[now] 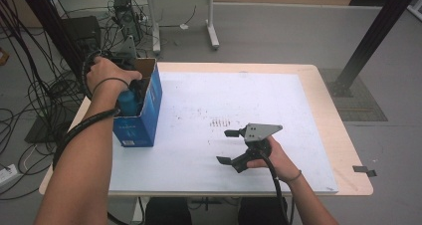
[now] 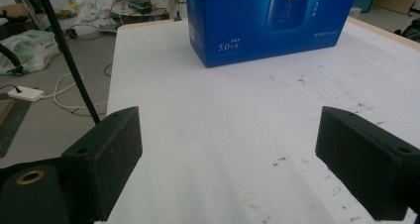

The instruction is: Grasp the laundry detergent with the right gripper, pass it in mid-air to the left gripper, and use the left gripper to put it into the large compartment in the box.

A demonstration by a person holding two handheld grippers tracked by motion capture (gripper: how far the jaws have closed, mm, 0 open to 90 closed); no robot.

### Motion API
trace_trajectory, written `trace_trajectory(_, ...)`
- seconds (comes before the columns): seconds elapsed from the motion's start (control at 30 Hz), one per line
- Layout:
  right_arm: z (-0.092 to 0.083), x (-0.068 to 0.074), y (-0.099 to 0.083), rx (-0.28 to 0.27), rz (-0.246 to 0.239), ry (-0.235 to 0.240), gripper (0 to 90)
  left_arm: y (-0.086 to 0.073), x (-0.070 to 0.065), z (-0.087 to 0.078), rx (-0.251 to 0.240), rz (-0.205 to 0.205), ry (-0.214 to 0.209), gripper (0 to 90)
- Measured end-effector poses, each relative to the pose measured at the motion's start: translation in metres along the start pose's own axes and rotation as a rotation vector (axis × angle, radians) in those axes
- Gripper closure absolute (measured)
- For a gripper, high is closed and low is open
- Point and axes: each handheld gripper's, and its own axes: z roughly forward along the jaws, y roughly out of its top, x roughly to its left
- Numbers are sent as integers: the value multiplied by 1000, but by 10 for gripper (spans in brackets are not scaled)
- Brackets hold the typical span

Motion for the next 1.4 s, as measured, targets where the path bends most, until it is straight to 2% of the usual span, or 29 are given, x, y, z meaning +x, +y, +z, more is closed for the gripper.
trace_trajectory(0.23, -1, 0, 0, 2, 2, -3, 110, 1, -1, 6, 8, 8, 0, 374)
trace_trajectory(0.27, -1, 0, 0, 4, 1, -4, 110, -1, -1, 8, -3, 5, -1, 374)
trace_trajectory(0.67, 1, 1, 0, 7, 2, -1, 112, 1, 2, 19, 21, 9, -12, 374)
trace_trajectory(1.4, 0, 2, 0, 7, 0, -5, 116, -2, 6, 21, 18, 4, -23, 373)
